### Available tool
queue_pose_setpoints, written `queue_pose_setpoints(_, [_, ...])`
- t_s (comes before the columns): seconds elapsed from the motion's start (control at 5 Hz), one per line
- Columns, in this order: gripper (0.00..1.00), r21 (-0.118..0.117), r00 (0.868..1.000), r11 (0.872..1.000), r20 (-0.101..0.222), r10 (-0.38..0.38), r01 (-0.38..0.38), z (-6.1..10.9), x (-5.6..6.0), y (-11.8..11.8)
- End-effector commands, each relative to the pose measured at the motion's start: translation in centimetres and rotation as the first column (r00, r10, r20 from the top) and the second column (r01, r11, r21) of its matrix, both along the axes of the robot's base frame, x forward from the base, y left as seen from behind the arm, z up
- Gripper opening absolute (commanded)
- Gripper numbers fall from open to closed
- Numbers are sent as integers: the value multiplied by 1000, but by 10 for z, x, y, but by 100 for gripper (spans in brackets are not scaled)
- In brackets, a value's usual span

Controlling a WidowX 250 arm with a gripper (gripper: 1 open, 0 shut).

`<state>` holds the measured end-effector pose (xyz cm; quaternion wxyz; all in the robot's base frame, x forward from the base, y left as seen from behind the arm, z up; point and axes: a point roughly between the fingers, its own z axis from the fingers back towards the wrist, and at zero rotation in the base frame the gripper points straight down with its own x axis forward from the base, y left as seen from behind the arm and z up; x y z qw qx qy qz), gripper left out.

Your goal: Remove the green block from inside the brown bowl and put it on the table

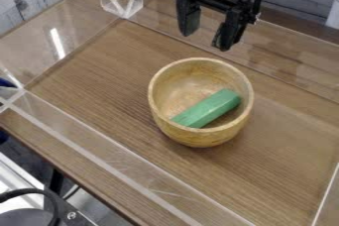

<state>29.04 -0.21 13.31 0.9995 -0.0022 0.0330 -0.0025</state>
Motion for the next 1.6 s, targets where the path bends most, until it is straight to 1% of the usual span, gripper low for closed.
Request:
queue_pose_setpoints(0.0, [100, 3, 998, 999, -47, -52, 52, -16, -4, -4])
queue_pose_setpoints(0.2, [100, -11, 991, 996, -91, -94, 93, -28, -10, -7])
queue_pose_setpoints(0.4, [100, -27, 983, 991, -124, -136, 133, -37, -15, -9])
queue_pose_setpoints(0.6, [100, -44, 975, 987, -153, -158, 153, -43, -17, -11])
queue_pose_setpoints(0.8, [100, -65, 968, 985, -185, -171, 162, -62, -14, -11])
queue_pose_setpoints(1.0, [100, -89, 957, 979, -208, -200, 185, -79, -12, -11])
queue_pose_setpoints(1.2, [100, -56, 961, 975, -166, -219, 213, -77, -12, -14])
queue_pose_setpoints(1.4, [100, -34, 964, 972, -126, -235, 232, -66, -11, -17])
